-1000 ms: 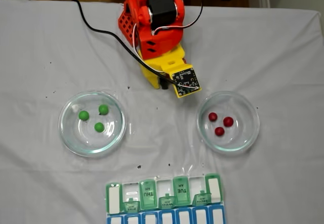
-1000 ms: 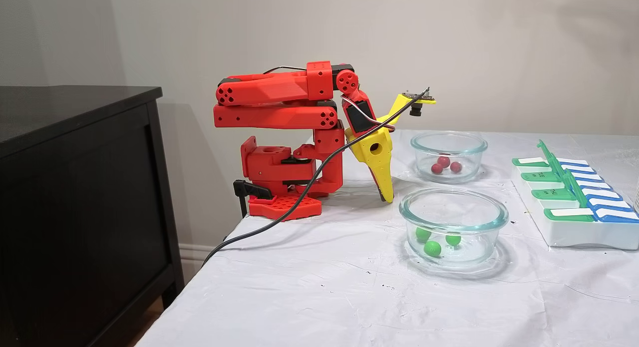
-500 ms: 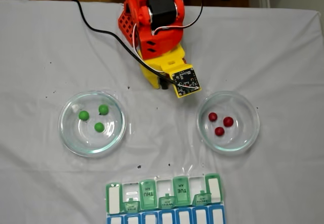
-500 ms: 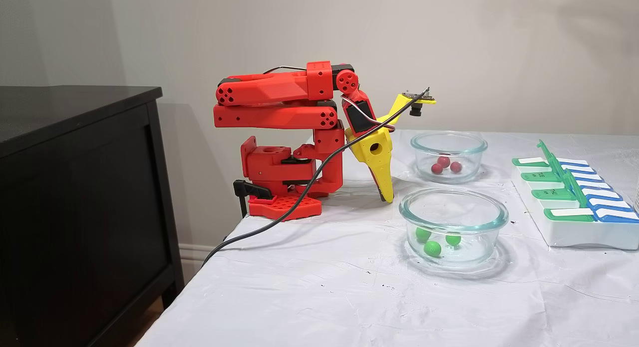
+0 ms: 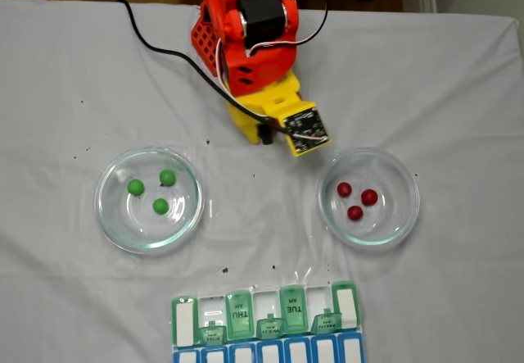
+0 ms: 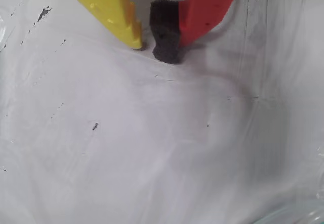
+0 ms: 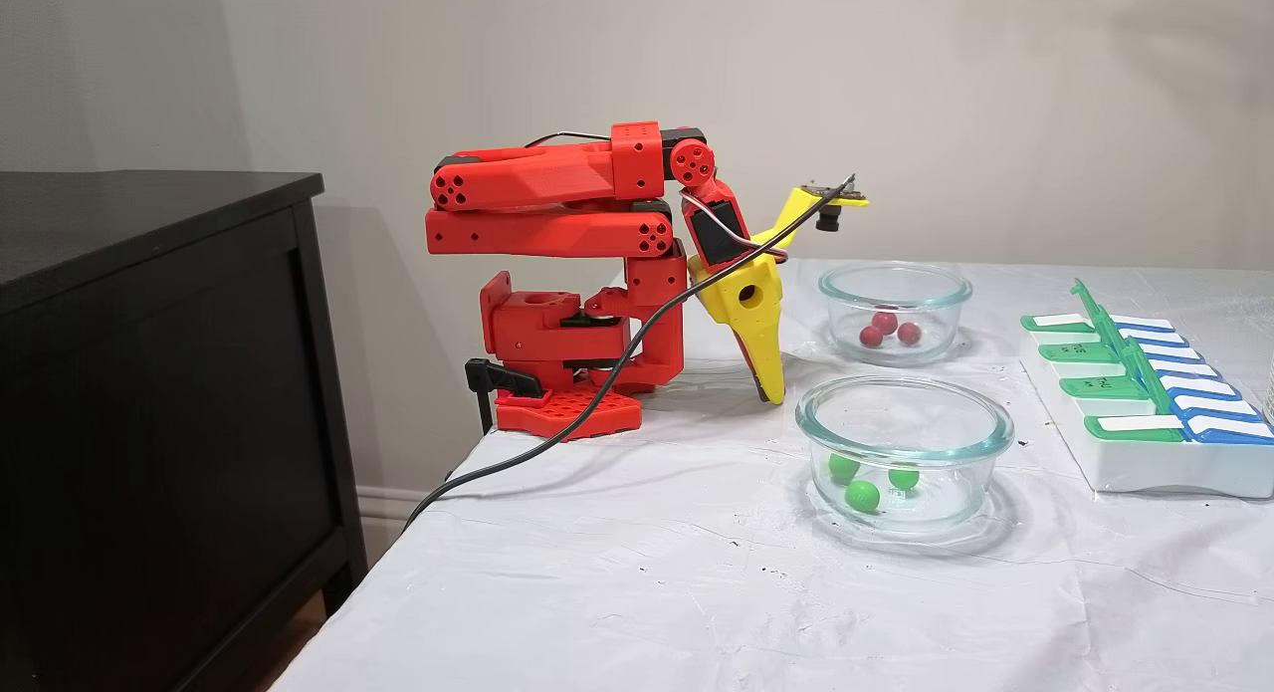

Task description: Sort medicines into box.

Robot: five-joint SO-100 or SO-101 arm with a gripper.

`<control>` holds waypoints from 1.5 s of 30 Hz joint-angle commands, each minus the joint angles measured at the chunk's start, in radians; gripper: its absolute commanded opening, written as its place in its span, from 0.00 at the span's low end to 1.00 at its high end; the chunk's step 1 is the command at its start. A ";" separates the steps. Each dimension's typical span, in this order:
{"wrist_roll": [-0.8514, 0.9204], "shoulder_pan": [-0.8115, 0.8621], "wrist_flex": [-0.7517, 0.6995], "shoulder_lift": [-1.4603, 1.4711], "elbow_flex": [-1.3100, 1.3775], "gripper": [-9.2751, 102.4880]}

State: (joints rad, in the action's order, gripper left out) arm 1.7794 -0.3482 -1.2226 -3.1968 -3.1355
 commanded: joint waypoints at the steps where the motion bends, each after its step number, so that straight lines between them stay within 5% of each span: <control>1: -0.233 -0.109 0.012 -0.014 0.026 0.08; 15: -0.675 -0.146 -0.118 0.041 0.646 0.08; 26: -0.885 -0.063 -0.075 0.696 1.124 0.08; 40: -1.095 -0.155 -0.144 0.985 1.424 0.08; 45: -1.216 -0.201 -0.107 0.888 1.374 0.08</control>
State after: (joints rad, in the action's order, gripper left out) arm 0.6274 -0.5093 -1.3668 -2.1936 -1.8086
